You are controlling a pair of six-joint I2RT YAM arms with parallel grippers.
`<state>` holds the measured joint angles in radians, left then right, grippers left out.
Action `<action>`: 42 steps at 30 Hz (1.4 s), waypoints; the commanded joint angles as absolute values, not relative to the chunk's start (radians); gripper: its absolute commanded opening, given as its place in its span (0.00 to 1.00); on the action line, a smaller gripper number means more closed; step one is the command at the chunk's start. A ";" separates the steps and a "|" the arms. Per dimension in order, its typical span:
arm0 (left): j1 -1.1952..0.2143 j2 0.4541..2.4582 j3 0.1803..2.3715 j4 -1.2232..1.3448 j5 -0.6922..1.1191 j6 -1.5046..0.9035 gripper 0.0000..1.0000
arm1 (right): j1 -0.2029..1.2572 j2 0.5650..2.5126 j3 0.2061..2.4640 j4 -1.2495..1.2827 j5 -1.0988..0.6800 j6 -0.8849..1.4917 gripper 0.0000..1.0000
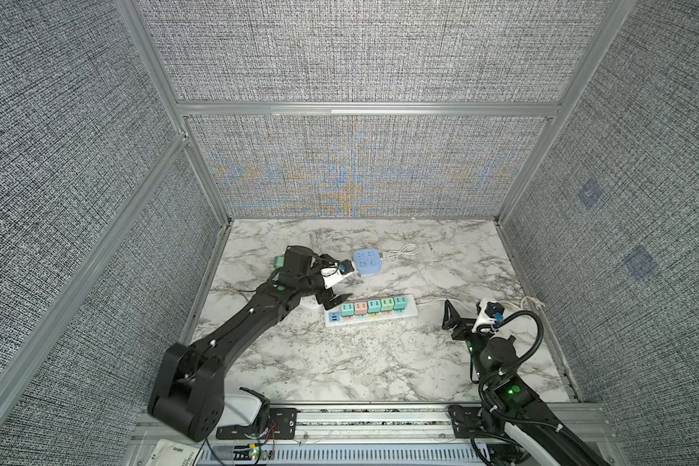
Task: Insert plugs into power strip
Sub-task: Move the socket to the middle-right of the table.
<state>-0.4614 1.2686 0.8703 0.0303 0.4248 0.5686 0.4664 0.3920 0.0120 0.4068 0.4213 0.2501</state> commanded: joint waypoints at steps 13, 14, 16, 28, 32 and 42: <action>-0.462 0.671 0.343 0.248 -0.223 -0.741 0.99 | 0.466 0.546 0.207 0.138 0.311 0.437 0.86; -0.462 0.677 0.335 0.188 -0.247 -0.819 0.99 | 0.466 0.555 0.232 0.096 0.268 0.459 0.82; -0.463 0.707 0.323 0.103 -0.267 -0.946 0.99 | 0.466 0.558 0.249 0.051 0.209 0.502 0.77; -0.535 1.119 0.301 0.307 -0.075 -1.057 0.99 | 0.468 0.587 0.148 0.126 0.019 0.676 0.52; -0.553 1.257 0.263 0.528 -0.034 -1.104 0.99 | 0.469 0.635 0.157 0.142 0.011 0.669 0.50; -0.657 1.552 0.419 0.643 0.026 -1.098 0.97 | 0.469 0.670 0.177 0.107 0.080 0.639 0.49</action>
<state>-0.6331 1.5261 0.4049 0.6037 -0.0002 -1.0870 0.4675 0.6746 0.1707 0.1169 0.0391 0.6456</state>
